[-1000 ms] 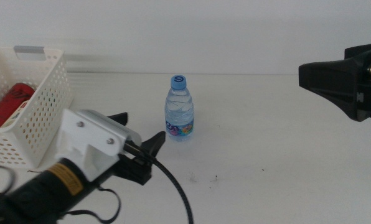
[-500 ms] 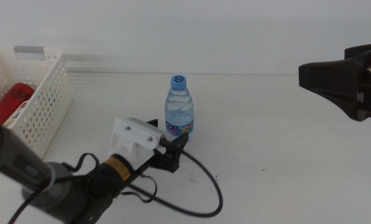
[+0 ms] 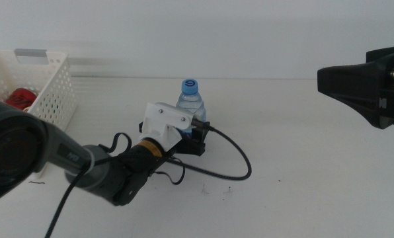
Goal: Use arms to grab the bottles and put them into the dustbin to the left of the table.
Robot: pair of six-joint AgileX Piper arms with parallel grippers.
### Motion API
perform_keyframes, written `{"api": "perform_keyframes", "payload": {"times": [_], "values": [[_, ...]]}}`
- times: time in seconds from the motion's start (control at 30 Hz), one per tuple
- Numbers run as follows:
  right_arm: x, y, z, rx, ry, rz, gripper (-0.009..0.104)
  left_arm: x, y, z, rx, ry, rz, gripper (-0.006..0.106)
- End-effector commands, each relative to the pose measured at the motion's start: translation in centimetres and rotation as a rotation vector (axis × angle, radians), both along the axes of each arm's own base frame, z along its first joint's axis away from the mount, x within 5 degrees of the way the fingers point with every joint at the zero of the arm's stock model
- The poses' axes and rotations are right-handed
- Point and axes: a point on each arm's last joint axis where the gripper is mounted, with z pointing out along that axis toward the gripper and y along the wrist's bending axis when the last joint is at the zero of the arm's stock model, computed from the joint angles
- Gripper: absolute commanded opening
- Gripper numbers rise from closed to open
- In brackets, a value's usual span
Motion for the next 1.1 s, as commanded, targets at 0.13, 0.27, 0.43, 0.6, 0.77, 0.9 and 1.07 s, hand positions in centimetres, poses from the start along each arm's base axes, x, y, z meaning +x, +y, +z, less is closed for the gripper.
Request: {"api": "perform_keyframes", "payload": {"times": [0.13,0.27,0.43,0.6,0.77,0.9,1.07], "values": [[0.0,0.0,0.3,0.002,-0.019,0.001,0.084,1.6,-0.7,-0.1,0.007,0.019,0.011,0.092],[0.0,0.0,0.3,0.002,-0.019,0.001,0.084,1.8,-0.6,-0.3,0.021,0.053,0.027,0.076],[0.0,0.0,0.3,0.002,-0.019,0.001,0.084,0.3,0.1,2.0,0.009,0.104,0.035,0.033],[0.0,0.0,0.3,0.002,-0.019,0.001,0.084,-2.7,2.1,9.7,0.083,0.265,0.087,0.000],[0.0,0.0,0.3,0.002,-0.019,0.001,0.084,-5.3,4.7,17.4,0.293,0.469,0.128,-0.002],[0.0,0.0,0.3,0.002,-0.019,0.001,0.084,-5.6,7.2,21.9,0.420,0.566,0.130,-0.002],[0.0,0.0,0.3,0.002,-0.019,0.001,0.084,-3.9,13.1,25.8,0.528,0.765,0.131,-0.002]]}}
